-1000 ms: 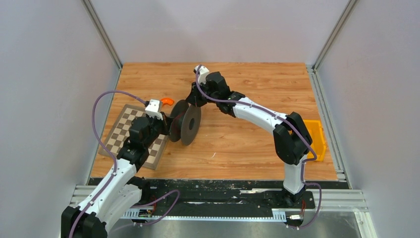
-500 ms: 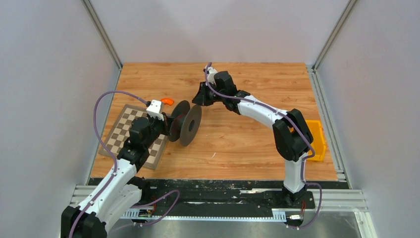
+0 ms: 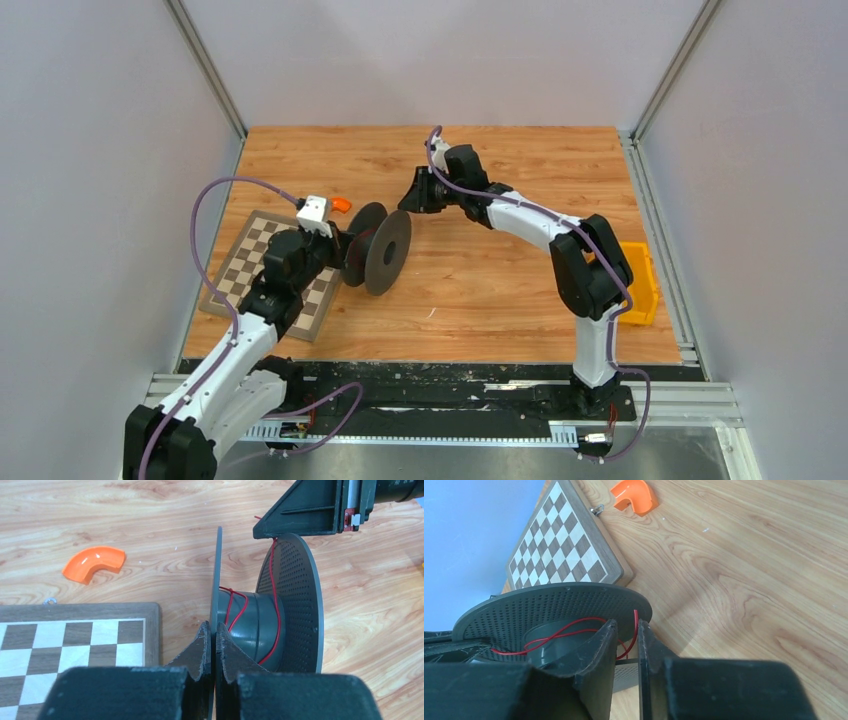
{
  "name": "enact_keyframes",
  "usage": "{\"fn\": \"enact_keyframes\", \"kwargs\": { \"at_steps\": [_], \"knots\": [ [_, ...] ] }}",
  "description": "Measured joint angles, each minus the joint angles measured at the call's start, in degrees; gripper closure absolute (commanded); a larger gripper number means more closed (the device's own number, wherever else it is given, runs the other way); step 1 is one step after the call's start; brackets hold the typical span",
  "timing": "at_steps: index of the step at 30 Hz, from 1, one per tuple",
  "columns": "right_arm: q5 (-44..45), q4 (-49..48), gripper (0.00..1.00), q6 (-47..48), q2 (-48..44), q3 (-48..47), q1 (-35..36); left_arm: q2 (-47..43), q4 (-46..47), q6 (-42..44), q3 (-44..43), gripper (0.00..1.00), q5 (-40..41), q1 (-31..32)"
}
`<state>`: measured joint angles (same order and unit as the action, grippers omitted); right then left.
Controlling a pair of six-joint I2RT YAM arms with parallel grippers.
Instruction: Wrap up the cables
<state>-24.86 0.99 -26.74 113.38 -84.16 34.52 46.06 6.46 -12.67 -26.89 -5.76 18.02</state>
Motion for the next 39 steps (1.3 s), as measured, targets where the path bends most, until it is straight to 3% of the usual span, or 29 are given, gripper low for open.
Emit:
{"fn": "enact_keyframes", "kwargs": {
  "at_steps": [14, 32, 36, 39],
  "knots": [
    [-4.3, -0.4, 0.75, -2.2, -0.1, 4.0, -4.7, 9.9, -13.6, -10.8, -13.9, 1.0, 0.5, 0.1],
    [-8.3, -1.6, 0.74, -3.2, -6.1, 12.2, -11.8, 14.0, -16.3, -14.5, -18.4, 1.0, -0.2, -0.1],
    [-8.9, -4.3, 0.7, -0.9, -10.4, 17.6, -12.5, 14.3, -17.0, -14.8, -19.7, 1.0, -0.2, -0.2],
    [-11.1, -11.4, 0.66, 2.3, -17.3, 27.4, -12.4, 15.0, -18.1, -16.0, -20.5, 1.0, -0.1, -0.5]
  ]
}}
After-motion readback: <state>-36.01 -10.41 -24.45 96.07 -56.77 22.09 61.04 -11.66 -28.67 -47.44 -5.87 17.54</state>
